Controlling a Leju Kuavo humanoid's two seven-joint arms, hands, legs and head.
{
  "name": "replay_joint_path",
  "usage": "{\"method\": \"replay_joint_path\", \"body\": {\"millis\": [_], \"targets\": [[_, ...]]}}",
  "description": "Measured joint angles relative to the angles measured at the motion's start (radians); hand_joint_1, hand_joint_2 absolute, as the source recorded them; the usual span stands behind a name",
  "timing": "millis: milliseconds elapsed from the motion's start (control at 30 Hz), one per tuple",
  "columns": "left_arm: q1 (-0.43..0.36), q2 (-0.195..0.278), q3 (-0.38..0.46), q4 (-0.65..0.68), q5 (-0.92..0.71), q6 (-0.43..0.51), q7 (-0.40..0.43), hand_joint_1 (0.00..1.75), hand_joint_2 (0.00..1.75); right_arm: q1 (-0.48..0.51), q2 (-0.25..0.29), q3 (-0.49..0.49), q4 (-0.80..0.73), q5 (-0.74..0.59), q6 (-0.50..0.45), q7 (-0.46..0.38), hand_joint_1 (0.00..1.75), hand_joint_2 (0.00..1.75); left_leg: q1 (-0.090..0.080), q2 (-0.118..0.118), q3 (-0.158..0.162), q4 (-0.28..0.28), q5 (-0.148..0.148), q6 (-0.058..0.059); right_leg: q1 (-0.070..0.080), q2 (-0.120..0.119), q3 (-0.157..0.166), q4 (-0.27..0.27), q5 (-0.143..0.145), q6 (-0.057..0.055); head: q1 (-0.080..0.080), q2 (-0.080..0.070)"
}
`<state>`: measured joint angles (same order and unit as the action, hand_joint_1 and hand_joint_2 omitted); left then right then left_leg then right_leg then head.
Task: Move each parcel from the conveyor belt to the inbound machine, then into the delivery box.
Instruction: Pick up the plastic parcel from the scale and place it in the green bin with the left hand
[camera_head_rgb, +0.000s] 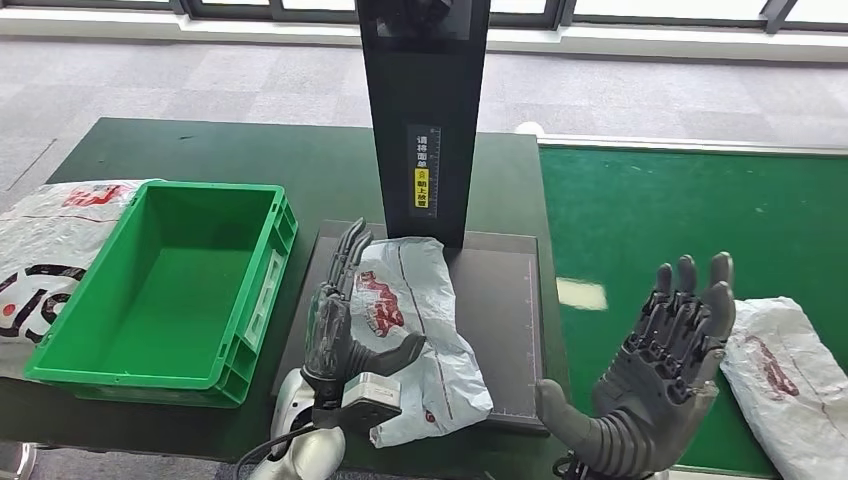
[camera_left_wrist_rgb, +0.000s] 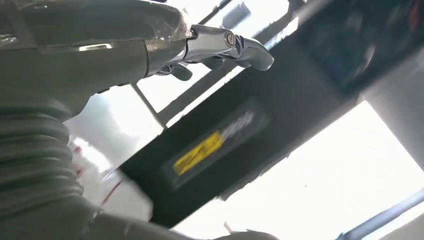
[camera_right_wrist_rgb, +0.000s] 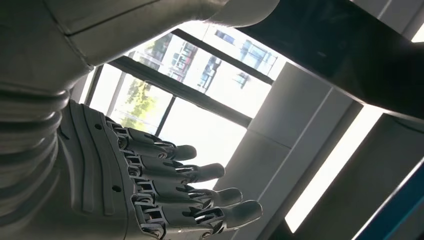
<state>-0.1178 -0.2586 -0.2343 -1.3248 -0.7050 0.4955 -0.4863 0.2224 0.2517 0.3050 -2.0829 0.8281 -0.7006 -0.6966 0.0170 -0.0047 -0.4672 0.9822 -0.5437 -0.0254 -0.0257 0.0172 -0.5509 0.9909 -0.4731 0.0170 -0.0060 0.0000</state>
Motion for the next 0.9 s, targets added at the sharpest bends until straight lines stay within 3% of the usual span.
{"method": "replay_joint_path", "body": {"millis": [100, 167, 233, 300, 500, 900], "targets": [[-0.015, 0.007, -0.002, 0.059, -0.04, -0.059, 0.042, 0.0, 1.75, 0.003, 0.004, -0.009, -0.048, -0.028, 0.0, 0.001, 0.0, 1.75, -0.001, 0.001, -0.004, 0.0, -0.001, 0.001, -0.001, 0.0, 0.0, 0.0, 0.0, 0.0, 0.0, 0.0], [-0.027, 0.009, -0.006, 0.09, -0.062, -0.078, 0.058, 0.0, 0.87, 0.002, 0.005, -0.013, -0.066, -0.039, 0.001, 0.0, 0.0, 1.75, -0.001, 0.001, -0.004, 0.0, -0.001, 0.001, -0.001, 0.0, 0.0, 0.0, 0.0, 0.0, 0.0, 0.0], [-0.046, 0.014, -0.016, 0.135, -0.111, -0.117, 0.093, 0.0, 0.87, -0.007, 0.005, -0.021, -0.074, -0.053, 0.001, 0.0, 0.0, 1.75, -0.001, 0.001, -0.004, 0.0, 0.0, 0.001, -0.001, 0.0, 0.001, 0.0, 0.0, 0.0, 0.0, 0.0], [-0.068, 0.021, -0.032, 0.19, -0.183, -0.16, 0.14, 0.0, 1.75, -0.021, 0.005, -0.03, -0.081, -0.066, 0.001, 0.001, 0.0, 1.75, -0.001, 0.001, -0.004, 0.0, 0.0, 0.001, -0.001, 0.0, 0.001, 0.0, 0.0, 0.0, 0.0, 0.0], [-0.149, 0.051, -0.064, 0.358, -0.319, -0.193, 0.246, 0.0, 1.75, -0.051, 0.005, -0.042, -0.089, -0.089, 0.001, 0.001, 0.0, 1.75, 0.0, 0.001, 0.001, 0.0, 0.0, 0.0, -0.001, 0.0, 0.0, 0.0, 0.0, 0.0, 0.0, 0.0], [-0.227, 0.093, -0.093, 0.504, -0.389, -0.212, 0.296, 0.0, 1.75, -0.078, 0.006, -0.051, -0.087, -0.085, 0.002, 0.001, 0.0, 1.75, -0.001, 0.0, -0.003, 0.0, 0.0, 0.0, -0.001, -0.001, 0.002, 0.0, 0.0, 0.0, 0.0, 0.0]]}}
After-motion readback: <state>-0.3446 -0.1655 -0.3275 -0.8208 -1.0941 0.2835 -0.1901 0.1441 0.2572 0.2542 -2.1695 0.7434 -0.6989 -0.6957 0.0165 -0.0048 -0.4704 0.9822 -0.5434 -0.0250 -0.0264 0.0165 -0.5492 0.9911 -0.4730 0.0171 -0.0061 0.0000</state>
